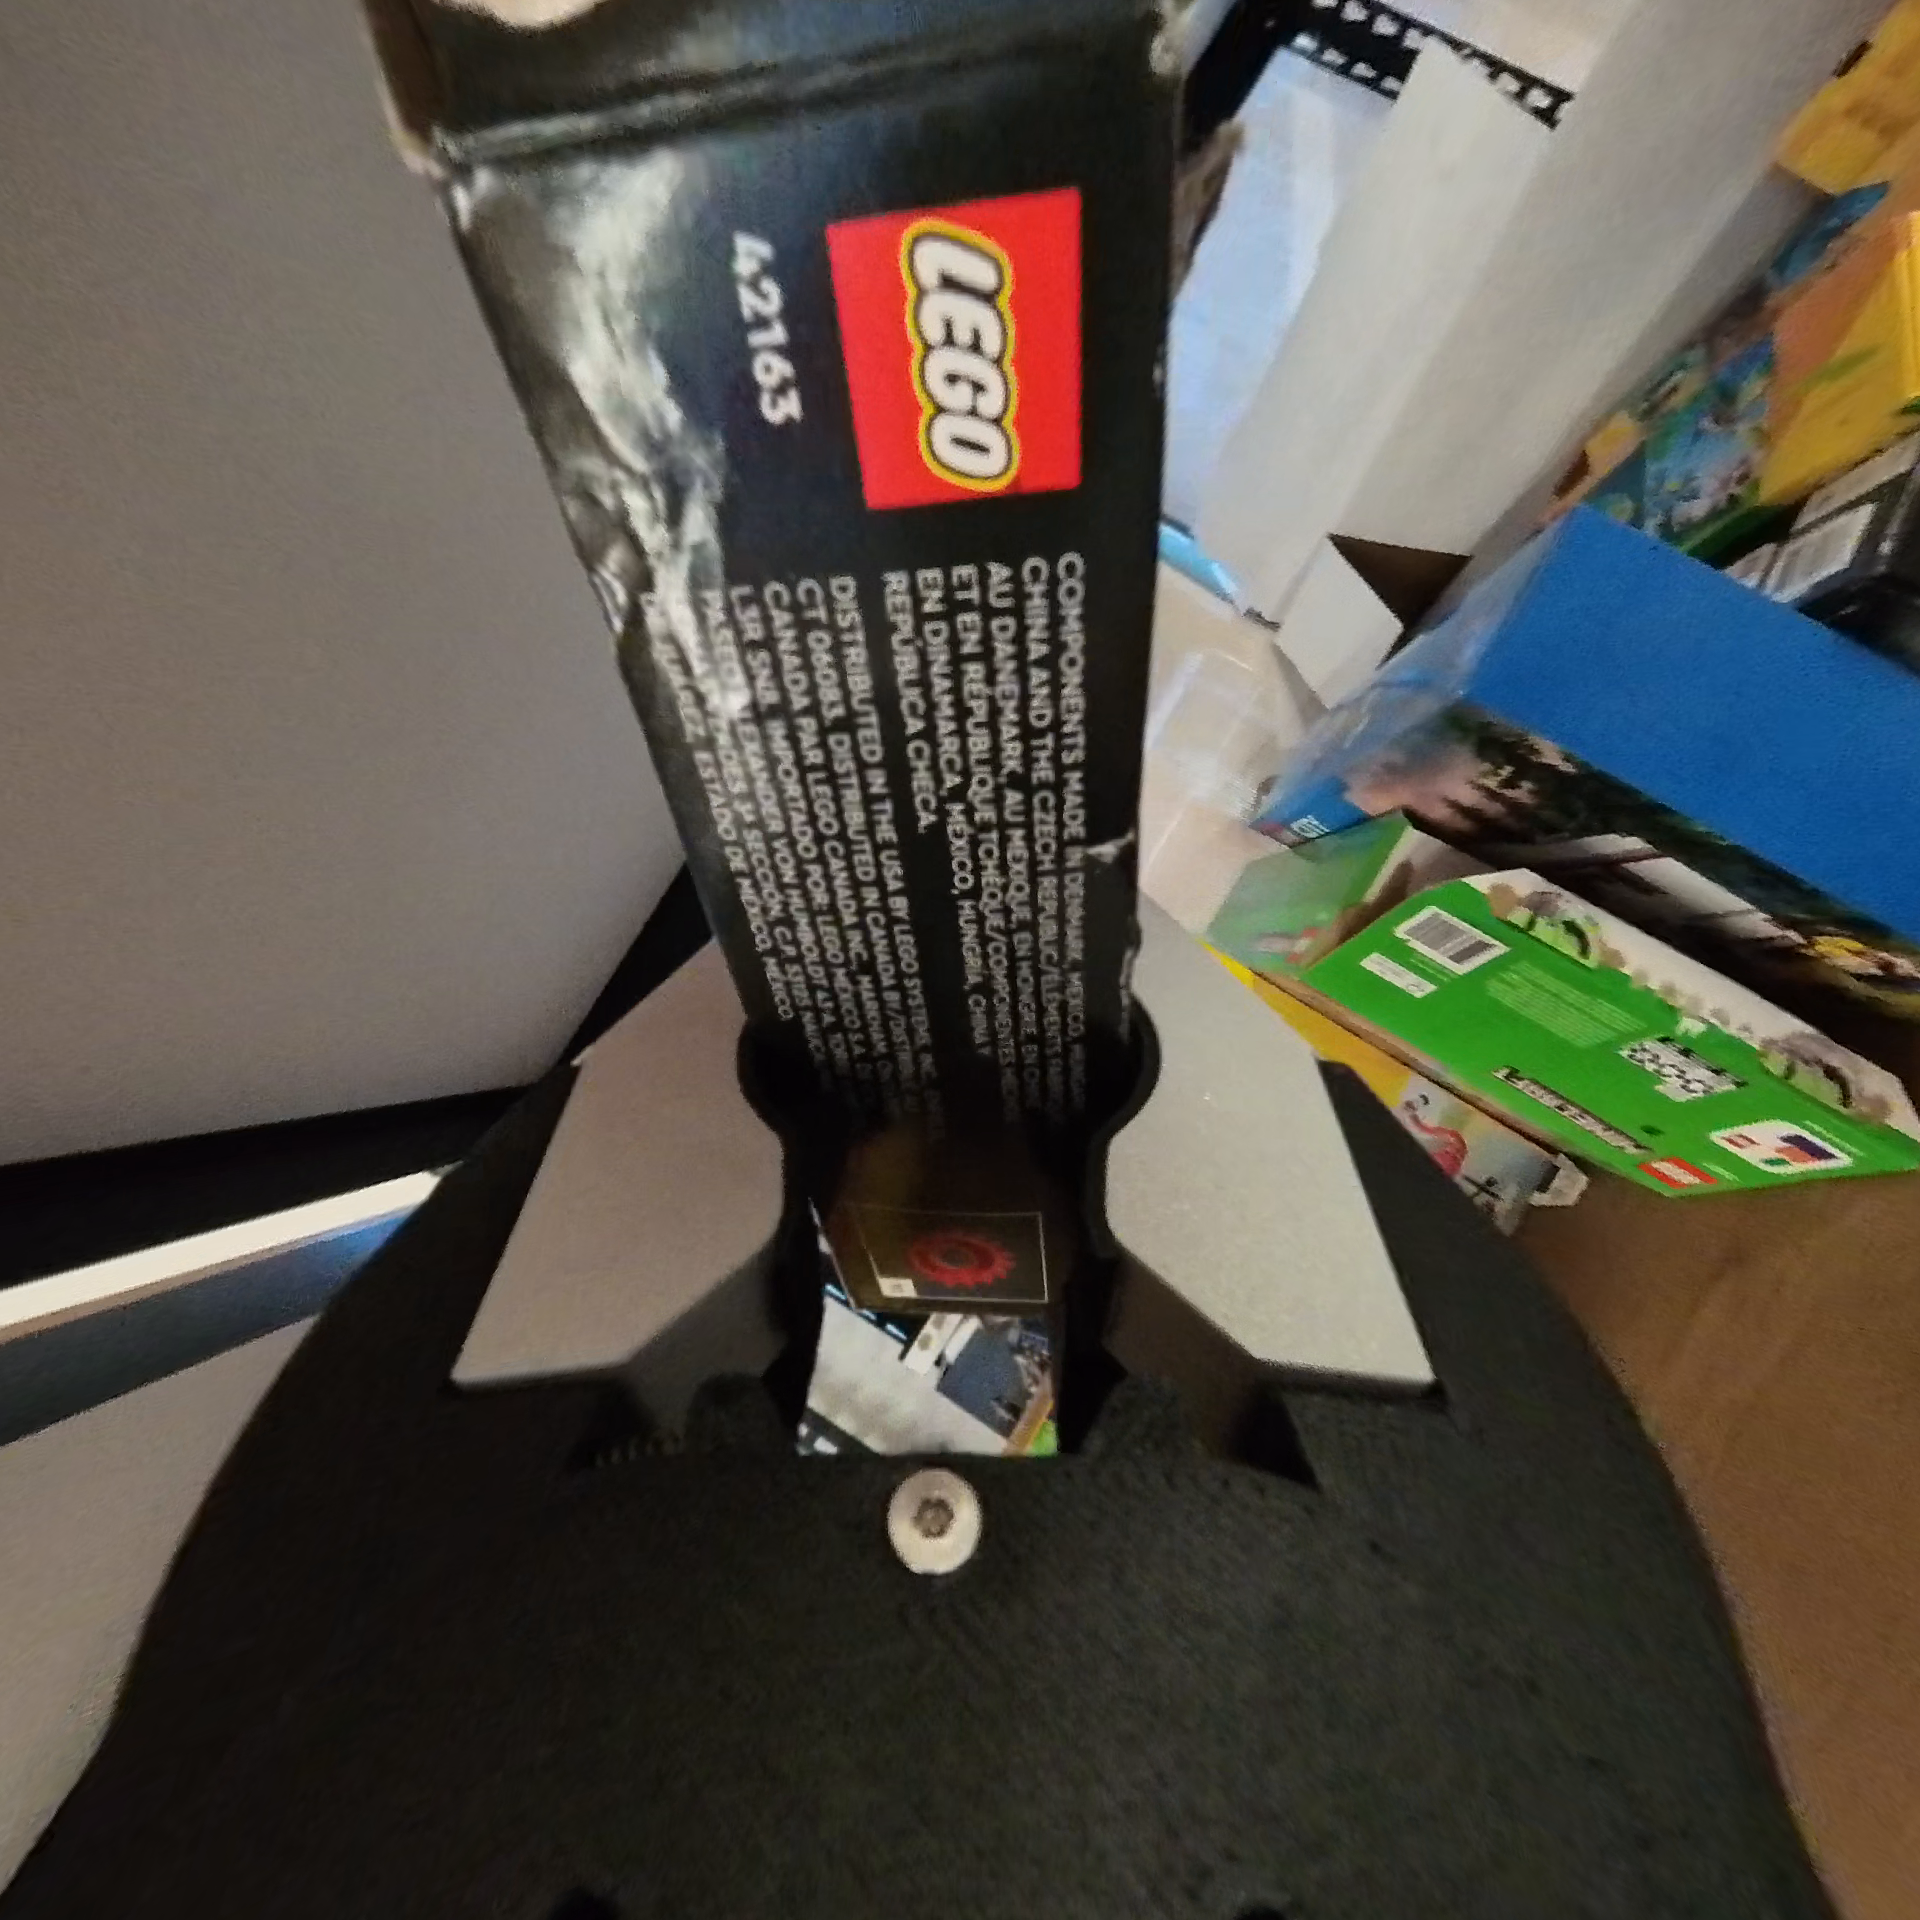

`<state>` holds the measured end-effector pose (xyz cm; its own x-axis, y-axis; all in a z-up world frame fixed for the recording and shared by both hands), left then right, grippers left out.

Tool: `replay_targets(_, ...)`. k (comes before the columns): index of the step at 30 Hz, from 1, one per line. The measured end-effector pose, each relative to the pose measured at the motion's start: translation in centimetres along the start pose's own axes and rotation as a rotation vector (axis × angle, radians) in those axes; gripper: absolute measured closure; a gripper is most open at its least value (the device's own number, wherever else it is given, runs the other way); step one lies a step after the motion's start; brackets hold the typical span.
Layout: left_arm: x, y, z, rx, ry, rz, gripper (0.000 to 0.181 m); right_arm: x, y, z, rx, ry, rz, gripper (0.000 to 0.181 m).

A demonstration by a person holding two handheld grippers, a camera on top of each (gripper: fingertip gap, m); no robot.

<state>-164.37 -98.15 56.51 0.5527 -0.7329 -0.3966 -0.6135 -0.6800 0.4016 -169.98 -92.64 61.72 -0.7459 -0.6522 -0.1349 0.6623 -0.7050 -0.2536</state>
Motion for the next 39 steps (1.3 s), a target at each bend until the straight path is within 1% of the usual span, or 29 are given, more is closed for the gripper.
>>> replay_targets(2, -0.2, 0.1, -0.5, -0.022, -0.010, -0.004, 0.126, -0.3, -0.5, 0.4, 0.016, -0.040, -0.019, 0.179)
replay_targets(3, -0.7, -0.2, -0.7, -0.037, -0.012, 0.012, 0.126, -0.9, -1.3, 0.6, 0.032, -0.070, -0.002, 0.179)
replay_targets(5, -1.9, -0.8, -1.3, -0.082, -0.029, 0.054, 0.127, -2.0, -2.3, 1.5, 0.037, -0.070, 0.030, 0.180)
replay_targets(8, -3.3, -1.1, -2.1, -0.170, -0.119, 0.075, 0.125, -3.6, -2.7, 2.2, 0.047, -0.160, 0.010, 0.179)
replay_targets(9, -3.4, -1.2, -2.3, -0.213, -0.136, 0.069, 0.127, -4.1, -2.2, 2.6, 0.037, -0.184, 0.017, 0.179)
replay_targets(12, -2.3, -1.7, -2.3, -0.331, -0.181, 0.068, 0.130, -4.2, 0.0, 2.7, -0.107, -0.156, -0.010, 0.179)
replay_targets(15, -1.5, -2.8, -2.4, -0.434, -0.218, 0.118, 0.130, -6.3, 0.4, 2.6, -0.105, -0.285, -0.012, 0.179)
replay_targets(17, -2.3, -3.6, -3.3, -0.494, -0.166, 0.173, 0.130, -7.5, 0.1, 3.1, -0.100, -0.337, -0.003, 0.179)
replay_targets(19, -3.2, -3.8, -4.7, -0.482, -0.124, 0.192, 0.130, -8.4, -0.7, 4.1, -0.055, -0.367, 0.000, 0.180)
replay_targets(20, -3.4, -3.7, -5.5, -0.454, -0.158, 0.197, 0.130, -8.3, -0.6, 4.6, -0.047, -0.368, 0.002, 0.180)
replay_targets(22, -3.1, -3.1, -6.4, -0.402, -0.234, 0.208, 0.130, -7.5, 0.2, 5.4, -0.053, -0.344, -0.042, 0.178)
replay_targets(24, -3.0, -3.0, -6.5, -0.428, -0.207, 0.204, 0.130, -7.8, -0.2, 5.0, -0.020, -0.382, -0.067, 0.178)
replay_targets(26, -4.0, -3.8, -6.3, -0.478, -0.158, 0.248, 0.131, -9.2, -1.3, 4.4, -0.007, -0.413, -0.001, 0.179)
replay_targets(27, -4.2, -3.9, -6.2, -0.479, -0.166, 0.269, 0.131, -9.2, -1.1, 4.6, -0.021, -0.395, 0.004, 0.180)
replay_targets(29, -3.4, -3.0, -6.5, -0.463, -0.198, 0.249, 0.130, -8.1, -0.1, 5.6, -0.035, -0.365, -0.065, 0.179)
replay_targets(30, -3.2, -2.8, -6.8, -0.470, -0.200, 0.241, 0.130, -8.1, -0.2, 5.6, -0.030, -0.369, -0.076, 0.179)
replay_targets(32, -4.3, -3.7, -7.1, -0.495, -0.181, 0.286, 0.130, -9.3, -1.5, 5.1, -0.020, -0.413, -0.010, 0.180)
replay_targets(33, -4.7, -3.9, -7.1, -0.499, -0.169, 0.303, 0.130, -9.5, -1.7, 5.2, -0.035, -0.398, 0.008, 0.180)
replay_targets(35, -4.3, -3.3, -7.2, -0.495, -0.156, 0.271, 0.130, -8.5, -1.0, 5.9, -0.037, -0.391, -0.053, 0.180)
replay_targets(36, -3.9, -3.0, -7.3, -0.487, -0.157, 0.247, 0.130, -8.3, -0.8, 5.9, -0.021, -0.419, -0.083, 0.179)
replay_targets(37, -3.9, -2.9, -7.3, -0.482, -0.164, 0.245, 0.130, -8.4, -1.0, 5.7, -0.006, -0.456, -0.089, 0.179)
replay_targets(39, -4.1, -3.3, -7.2, -0.479, -0.180, 0.269, 0.130, -8.7, -1.2, 5.3, -0.023, -0.484, -0.075, 0.179)
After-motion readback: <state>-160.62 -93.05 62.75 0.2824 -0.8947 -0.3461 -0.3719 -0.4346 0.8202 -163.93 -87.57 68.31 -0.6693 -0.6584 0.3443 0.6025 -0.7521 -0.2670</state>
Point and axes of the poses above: each gripper's, where its closed fingertips meet, y out along the fingers, x out of its underside, z = x × y across the jaws, the point moved 2 cm from there along -y, back along the fingers, and after that the axes turned 4 degrees about -x, right-handed, at the moved point
